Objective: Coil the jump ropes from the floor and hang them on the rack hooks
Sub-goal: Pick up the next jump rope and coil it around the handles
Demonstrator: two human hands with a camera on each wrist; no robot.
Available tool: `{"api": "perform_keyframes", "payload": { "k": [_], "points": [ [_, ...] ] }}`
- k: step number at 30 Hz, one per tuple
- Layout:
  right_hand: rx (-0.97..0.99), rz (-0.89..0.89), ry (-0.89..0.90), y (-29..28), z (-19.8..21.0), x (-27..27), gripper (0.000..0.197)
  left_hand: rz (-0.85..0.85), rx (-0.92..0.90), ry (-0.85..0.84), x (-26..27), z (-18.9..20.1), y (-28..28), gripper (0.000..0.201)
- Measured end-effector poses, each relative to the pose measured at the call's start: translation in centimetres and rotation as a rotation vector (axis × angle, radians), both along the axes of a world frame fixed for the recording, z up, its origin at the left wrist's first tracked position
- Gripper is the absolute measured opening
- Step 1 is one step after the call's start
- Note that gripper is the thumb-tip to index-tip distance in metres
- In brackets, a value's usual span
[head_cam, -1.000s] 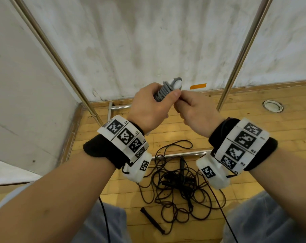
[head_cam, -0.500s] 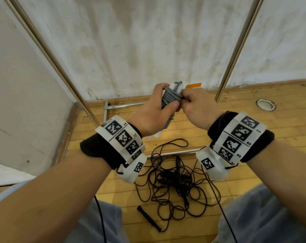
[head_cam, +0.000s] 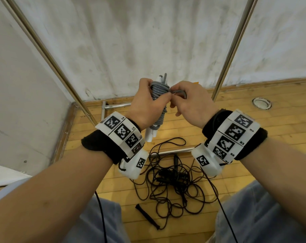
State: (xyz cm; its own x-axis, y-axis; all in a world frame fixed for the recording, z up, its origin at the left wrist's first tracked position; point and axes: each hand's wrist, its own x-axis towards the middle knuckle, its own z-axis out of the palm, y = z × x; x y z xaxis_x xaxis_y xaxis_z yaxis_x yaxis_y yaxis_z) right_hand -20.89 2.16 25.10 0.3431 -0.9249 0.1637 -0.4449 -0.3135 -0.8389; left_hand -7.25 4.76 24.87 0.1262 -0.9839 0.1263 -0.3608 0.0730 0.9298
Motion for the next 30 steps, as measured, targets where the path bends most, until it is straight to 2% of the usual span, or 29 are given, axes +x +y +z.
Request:
{"api": "perform_keyframes", "payload": {
  "k": [2, 6, 7, 12, 15, 19, 21, 25, 30],
  "points": [
    [-0.018, 0.009, 0.039, 0.1, 0.0, 0.0, 0.019, 0.029, -0.001, 0.010, -0.1, 0.0, -0.2, 0.030],
    [-0.027, -0.036, 0.021, 0.3, -0.1, 0.1, 0.005, 0.071, 0.015, -0.003, -0.2, -0.3, -0.5, 0.026],
    [-0.044, -0.046, 0.015, 0.3, 0.0, 0.1, 0.006, 0.071, 0.022, -0.003, -0.2, -0.3, -0.5, 0.026],
    [-0.084, -0.065, -0.040, 0.6, 0.3, 0.4, 0.013, 0.048, 0.067, 0.174, -0.2, 0.1, -0.3, 0.023],
    [-0.085, -0.024, 0.026, 1.0, 0.2, 0.9, 0.021, 0.051, 0.090, 0.109, 0.2, 0.3, -0.6, 0.023],
    [-0.098, 0.031, 0.121, 1.7, -0.4, 1.2, 0.026, -0.025, 0.149, 0.041, 0.8, 0.2, -0.5, 0.014],
    [-0.102, 0.022, 0.095, 1.8, -0.3, 1.1, 0.027, -0.031, 0.113, 0.011, 0.9, 0.1, -0.3, 0.015],
    [-0.070, -0.080, -0.059, 1.3, 0.2, 0.7, 0.022, 0.042, -0.092, -0.032, 1.0, 0.4, 0.0, 0.017],
    [-0.008, -0.124, -0.141, 0.8, 0.7, 0.3, 0.020, 0.031, -0.206, -0.200, 0.4, -0.2, 0.4, 0.042]
  ]
}}
